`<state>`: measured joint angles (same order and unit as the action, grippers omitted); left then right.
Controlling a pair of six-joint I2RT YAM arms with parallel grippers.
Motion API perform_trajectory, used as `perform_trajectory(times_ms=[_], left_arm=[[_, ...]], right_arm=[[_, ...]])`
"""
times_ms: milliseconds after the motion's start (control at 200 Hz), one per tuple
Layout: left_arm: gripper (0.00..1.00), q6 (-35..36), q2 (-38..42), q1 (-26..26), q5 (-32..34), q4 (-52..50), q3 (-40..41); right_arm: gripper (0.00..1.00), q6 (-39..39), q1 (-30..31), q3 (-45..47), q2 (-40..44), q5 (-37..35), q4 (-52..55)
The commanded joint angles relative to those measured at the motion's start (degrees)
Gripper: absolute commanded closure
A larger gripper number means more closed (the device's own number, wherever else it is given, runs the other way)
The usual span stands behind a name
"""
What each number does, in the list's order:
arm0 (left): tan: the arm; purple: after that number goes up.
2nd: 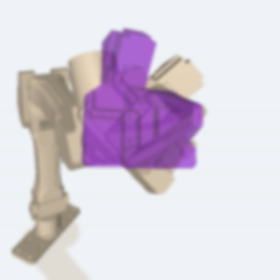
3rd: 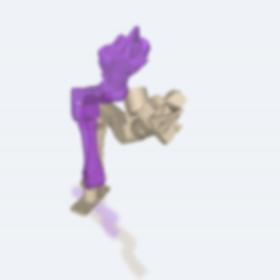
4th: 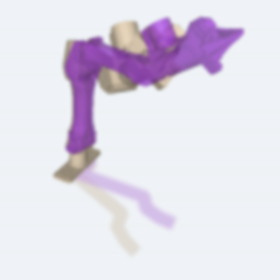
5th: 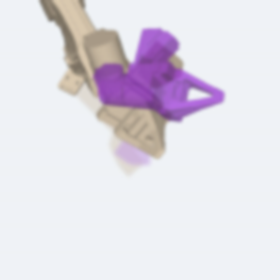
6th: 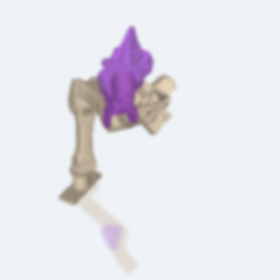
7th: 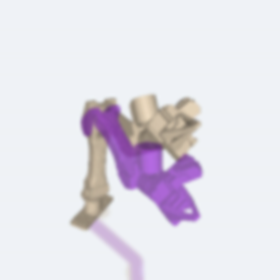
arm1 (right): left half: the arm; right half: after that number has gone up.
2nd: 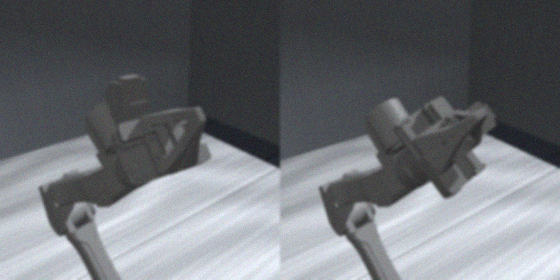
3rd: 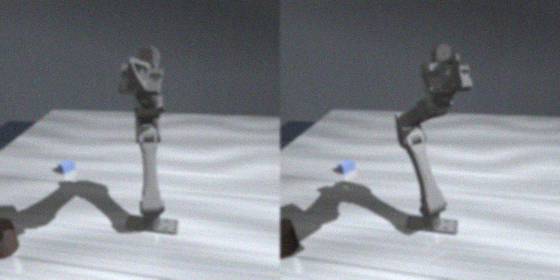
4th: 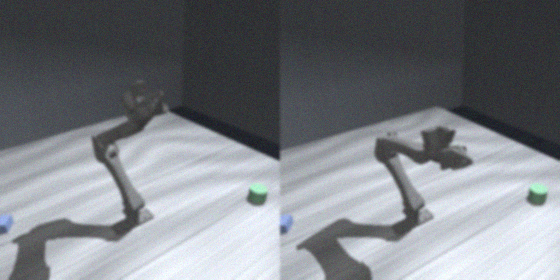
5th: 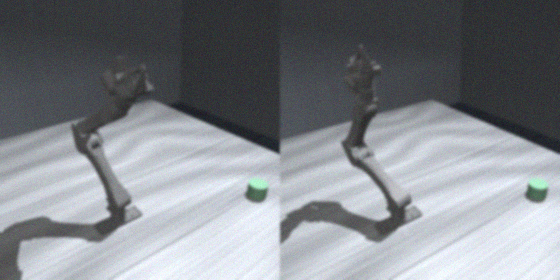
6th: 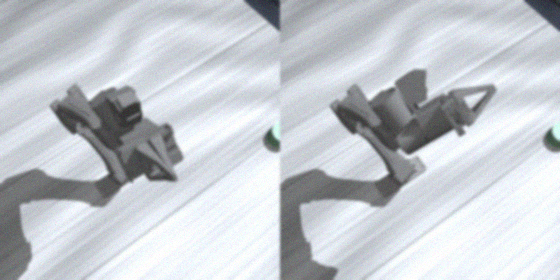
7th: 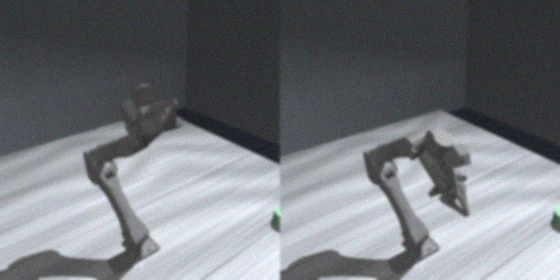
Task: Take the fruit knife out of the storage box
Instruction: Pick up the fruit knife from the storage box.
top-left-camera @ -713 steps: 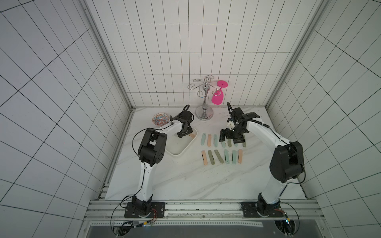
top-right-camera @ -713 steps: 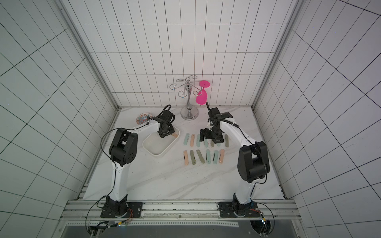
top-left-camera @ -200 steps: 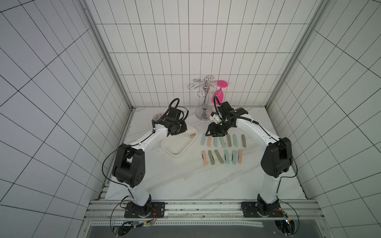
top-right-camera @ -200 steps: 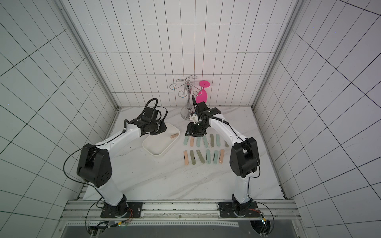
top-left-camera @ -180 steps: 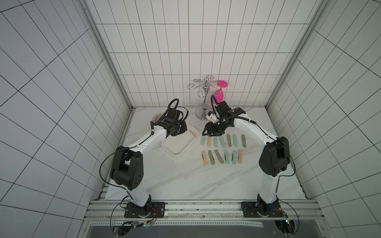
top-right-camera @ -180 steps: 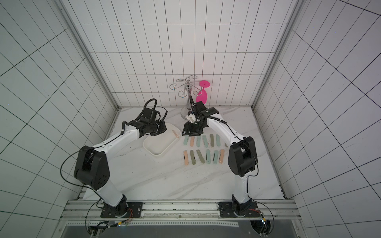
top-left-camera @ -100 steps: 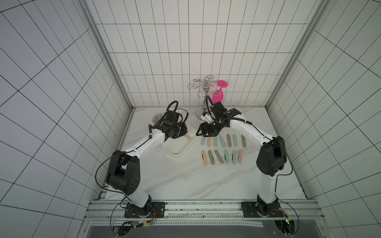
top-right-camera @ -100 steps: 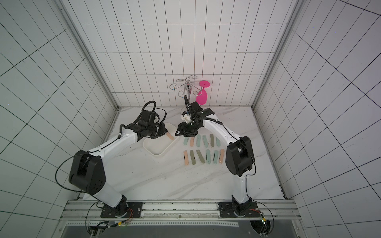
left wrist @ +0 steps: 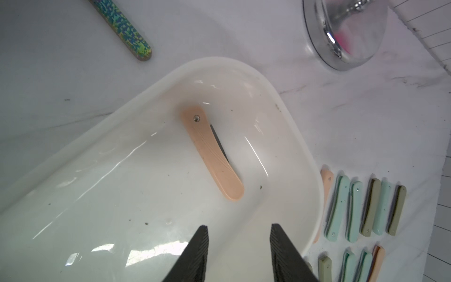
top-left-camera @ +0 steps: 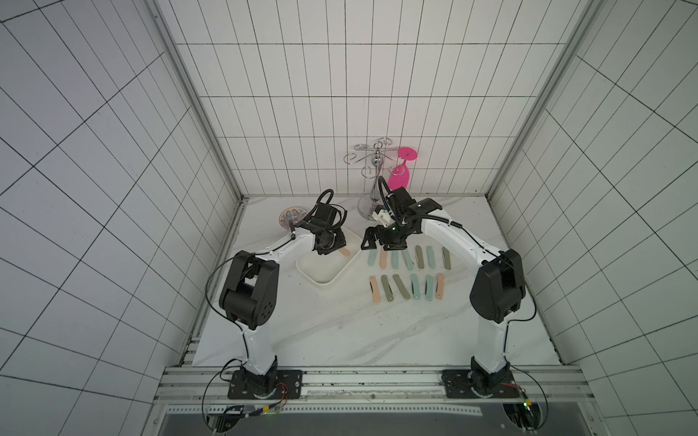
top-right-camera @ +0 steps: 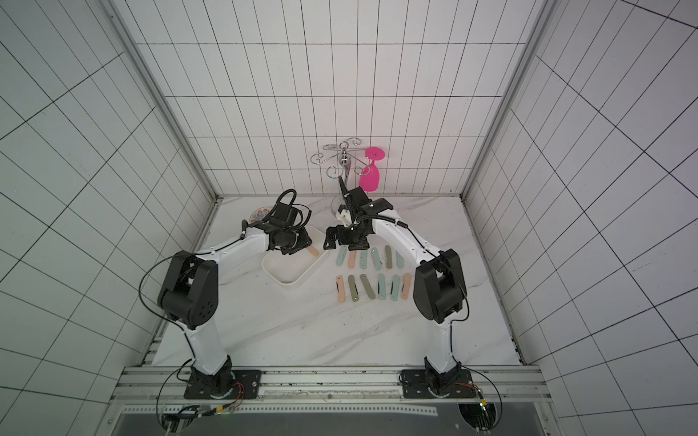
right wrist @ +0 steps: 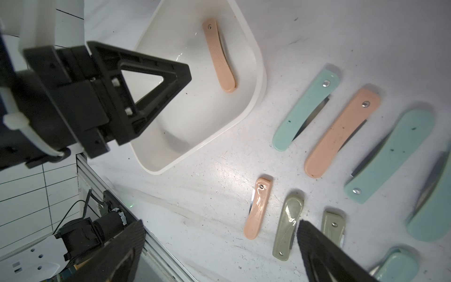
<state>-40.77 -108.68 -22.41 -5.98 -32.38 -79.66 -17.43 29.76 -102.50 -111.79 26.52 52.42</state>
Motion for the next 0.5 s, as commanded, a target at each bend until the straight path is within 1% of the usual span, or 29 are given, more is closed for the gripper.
perform_trajectory(times_ms=[0,220,345,495], left_arm=[[0.55,-2.0,-4.1,-0.2,6.0,-3.2,-4.8],[0.54,-2.0,-11.9,-1.0,8.3,-7.6,-11.4],[0.54,-1.9,-15.3,-1.4,8.8,-9.5,-13.6],[0.54,-1.3,-17.0,-1.5,9.0,-10.0,-14.3]], right_arm=[[0.01,1.8,-1.1,0.4,2.0,-3.0,2.8],[0.02,2.4,-3.2,1.4,2.8,-3.0,3.3],[0.01,2.8,-4.2,1.6,2.9,-2.6,3.5],[0.02,3.2,-5.0,1.8,3.0,-2.1,3.6]])
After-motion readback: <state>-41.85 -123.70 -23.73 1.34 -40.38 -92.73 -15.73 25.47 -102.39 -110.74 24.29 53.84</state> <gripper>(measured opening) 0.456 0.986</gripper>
